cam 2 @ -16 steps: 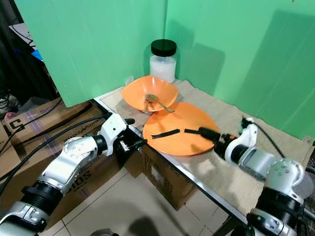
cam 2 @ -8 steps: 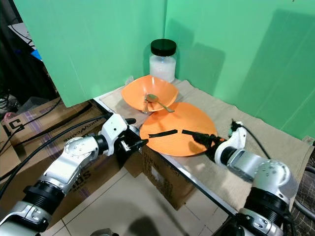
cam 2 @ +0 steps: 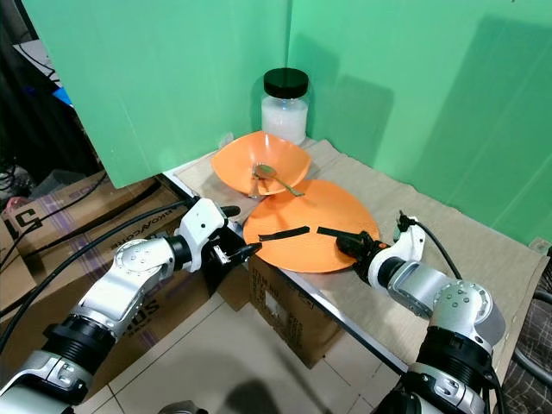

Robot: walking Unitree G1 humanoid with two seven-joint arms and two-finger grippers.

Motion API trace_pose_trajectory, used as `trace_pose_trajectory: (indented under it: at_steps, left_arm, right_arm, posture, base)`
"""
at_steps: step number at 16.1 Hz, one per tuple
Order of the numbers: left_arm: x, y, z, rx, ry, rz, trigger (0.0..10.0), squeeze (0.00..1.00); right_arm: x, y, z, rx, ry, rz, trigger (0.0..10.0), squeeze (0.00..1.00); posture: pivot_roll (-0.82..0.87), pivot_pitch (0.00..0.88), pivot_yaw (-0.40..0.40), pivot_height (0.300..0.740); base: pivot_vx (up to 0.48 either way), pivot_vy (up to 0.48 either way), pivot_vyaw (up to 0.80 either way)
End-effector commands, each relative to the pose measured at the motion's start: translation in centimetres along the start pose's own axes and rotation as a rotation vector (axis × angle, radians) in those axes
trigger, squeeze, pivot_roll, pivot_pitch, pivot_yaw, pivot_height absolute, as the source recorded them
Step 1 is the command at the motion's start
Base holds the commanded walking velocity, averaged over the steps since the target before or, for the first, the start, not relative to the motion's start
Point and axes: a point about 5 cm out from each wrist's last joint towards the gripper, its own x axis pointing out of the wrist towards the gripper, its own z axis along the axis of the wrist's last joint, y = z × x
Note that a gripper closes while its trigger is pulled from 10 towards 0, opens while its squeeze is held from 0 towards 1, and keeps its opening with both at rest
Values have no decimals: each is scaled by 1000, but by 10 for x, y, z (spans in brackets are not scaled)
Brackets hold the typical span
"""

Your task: Setting the table

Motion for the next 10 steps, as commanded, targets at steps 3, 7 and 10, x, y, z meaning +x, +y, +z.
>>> trace_pose_trajectory:
  at_steps: [3, 7, 10]
  left_arm:
    - [-4, -1, 3, 6, -12, -14, 10000, 0]
    - [-6, -2, 4, 2, -15, -11, 10000, 0]
    - [-7, -3, 4, 0, -16, -15, 10000, 0]
  right_arm:
    - [0, -3, 6, 9, -14, -34, 0, 0]
    - [-10, -16, 20, 24, -62, -75, 0, 0]
    - [-25, -26, 46, 29, -149, -99, 0, 0]
  posture:
    - [87, 0, -8, 740]
    - [88, 0, -8, 740]
    - [85, 0, -1, 740]
  base:
    - [0, 0, 0]
    - [0, 0, 0]
    - [0, 0, 0]
